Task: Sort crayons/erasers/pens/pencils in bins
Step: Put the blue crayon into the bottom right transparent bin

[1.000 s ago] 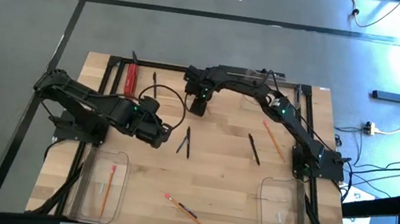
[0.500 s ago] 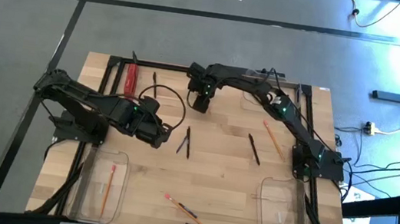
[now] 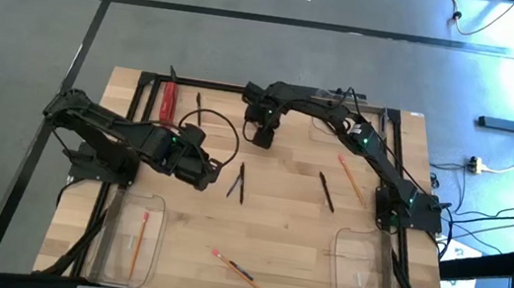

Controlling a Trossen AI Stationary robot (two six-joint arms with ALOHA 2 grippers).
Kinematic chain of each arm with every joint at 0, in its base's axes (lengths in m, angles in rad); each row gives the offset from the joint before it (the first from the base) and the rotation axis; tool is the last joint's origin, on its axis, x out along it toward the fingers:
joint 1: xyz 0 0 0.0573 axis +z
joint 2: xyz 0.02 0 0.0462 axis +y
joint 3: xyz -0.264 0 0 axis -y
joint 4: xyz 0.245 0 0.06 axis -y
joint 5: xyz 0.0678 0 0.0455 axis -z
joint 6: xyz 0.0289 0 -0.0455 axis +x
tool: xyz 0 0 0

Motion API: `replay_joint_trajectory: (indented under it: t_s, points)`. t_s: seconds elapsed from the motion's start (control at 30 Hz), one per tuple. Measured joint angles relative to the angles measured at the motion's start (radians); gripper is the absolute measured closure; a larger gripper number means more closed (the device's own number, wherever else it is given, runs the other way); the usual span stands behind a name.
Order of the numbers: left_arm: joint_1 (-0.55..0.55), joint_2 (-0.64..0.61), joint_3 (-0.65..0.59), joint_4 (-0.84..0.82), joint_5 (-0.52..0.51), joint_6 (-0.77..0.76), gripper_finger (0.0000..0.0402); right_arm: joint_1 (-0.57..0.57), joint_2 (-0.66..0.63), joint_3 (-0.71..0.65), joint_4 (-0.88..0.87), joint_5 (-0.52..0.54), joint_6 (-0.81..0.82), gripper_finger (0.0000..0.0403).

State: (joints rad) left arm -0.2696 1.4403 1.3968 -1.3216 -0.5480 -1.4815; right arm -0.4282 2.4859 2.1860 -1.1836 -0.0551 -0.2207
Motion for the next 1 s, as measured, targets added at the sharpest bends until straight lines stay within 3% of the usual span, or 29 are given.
replay_joint_trajectory:
  t_s: [0.53,1.0]
  points:
    - [0.0,0.0,0.0,0.008,0.0,0.0,0.0317,0.0,0.0,0.004,-0.04,0.054,0.006,0.0267]
    - [0.0,0.0,0.0,0.008,0.008,0.0,0.0317,0.048,-0.002,0.133,0.007,0.054,0.028,0.0267]
